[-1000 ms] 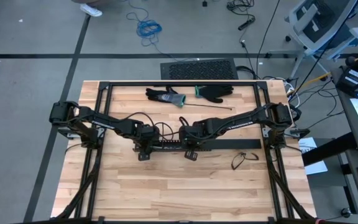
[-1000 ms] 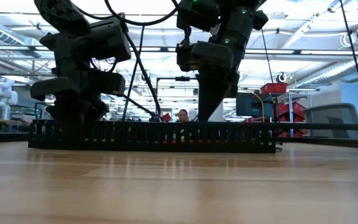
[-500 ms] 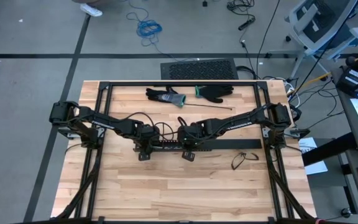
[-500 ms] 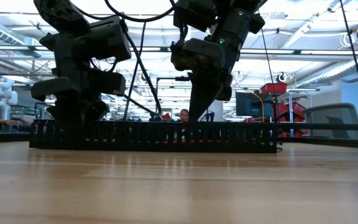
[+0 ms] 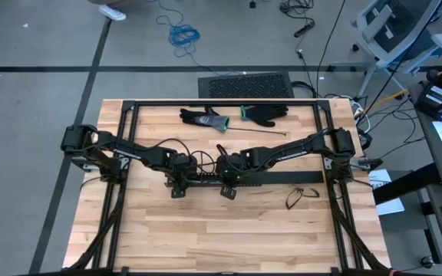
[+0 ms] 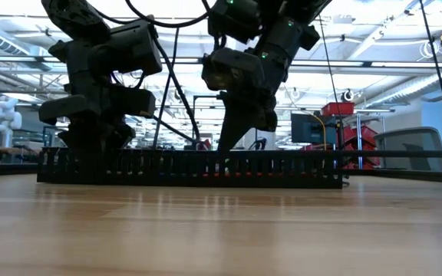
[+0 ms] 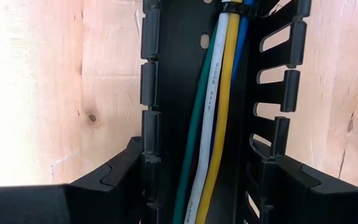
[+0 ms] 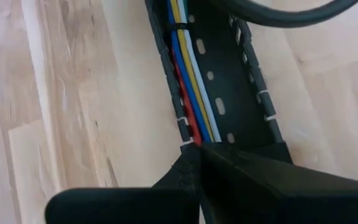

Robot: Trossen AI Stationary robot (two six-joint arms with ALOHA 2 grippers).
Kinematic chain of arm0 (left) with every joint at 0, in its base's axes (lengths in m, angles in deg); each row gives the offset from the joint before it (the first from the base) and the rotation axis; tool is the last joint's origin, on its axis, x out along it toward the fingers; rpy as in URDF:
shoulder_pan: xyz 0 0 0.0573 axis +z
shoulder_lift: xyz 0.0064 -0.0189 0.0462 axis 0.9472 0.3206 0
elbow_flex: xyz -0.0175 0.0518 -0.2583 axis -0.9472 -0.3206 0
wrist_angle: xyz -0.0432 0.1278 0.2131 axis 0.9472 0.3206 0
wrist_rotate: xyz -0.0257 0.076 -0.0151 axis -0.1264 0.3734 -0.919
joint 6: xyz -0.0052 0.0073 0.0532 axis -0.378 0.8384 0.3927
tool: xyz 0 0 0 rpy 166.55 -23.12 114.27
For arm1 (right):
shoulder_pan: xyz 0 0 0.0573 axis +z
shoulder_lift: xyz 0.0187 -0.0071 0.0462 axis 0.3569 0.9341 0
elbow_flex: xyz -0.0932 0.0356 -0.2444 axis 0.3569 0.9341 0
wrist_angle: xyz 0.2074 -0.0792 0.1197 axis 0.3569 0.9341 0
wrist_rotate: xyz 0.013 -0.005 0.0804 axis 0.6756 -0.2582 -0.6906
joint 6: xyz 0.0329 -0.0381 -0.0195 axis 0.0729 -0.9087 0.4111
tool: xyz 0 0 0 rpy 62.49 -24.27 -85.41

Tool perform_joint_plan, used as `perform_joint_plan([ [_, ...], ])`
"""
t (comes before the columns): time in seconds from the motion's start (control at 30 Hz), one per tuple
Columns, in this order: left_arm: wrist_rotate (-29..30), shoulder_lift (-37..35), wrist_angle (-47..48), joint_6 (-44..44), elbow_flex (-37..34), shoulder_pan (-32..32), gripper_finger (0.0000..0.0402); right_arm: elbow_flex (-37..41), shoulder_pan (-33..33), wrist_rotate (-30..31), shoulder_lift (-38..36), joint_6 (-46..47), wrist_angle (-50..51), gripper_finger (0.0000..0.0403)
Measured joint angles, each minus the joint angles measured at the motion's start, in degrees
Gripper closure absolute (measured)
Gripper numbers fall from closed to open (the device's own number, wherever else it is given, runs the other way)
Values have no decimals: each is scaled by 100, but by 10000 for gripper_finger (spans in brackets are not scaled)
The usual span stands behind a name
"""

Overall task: Ziptie cables
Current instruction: Close the black cable duct

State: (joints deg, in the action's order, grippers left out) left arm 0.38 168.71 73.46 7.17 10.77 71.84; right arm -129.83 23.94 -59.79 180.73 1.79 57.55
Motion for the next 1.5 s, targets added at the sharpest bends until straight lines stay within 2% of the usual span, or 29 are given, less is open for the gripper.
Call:
perform_joint_plan([
  [0.17,10,0,12,33,2,0,166,24,-8,68,-166,-68,-95,403],
  [0.53,53,0,-24,0,7,2,166,30,-235,747,-724,-310,-180,403],
  [0.77,52,0,-19,-3,7,2,166,23,-14,700,-941,-315,1364,403],
  [0.9,51,0,-14,-1,7,2,166,25,138,743,-846,-326,1639,403],
  [1.33,51,0,-37,-1,4,2,166,142,118,888,-572,-362,1072,403],
  [1.5,51,0,-30,10,4,2,165,123,111,641,-405,-302,674,403],
])
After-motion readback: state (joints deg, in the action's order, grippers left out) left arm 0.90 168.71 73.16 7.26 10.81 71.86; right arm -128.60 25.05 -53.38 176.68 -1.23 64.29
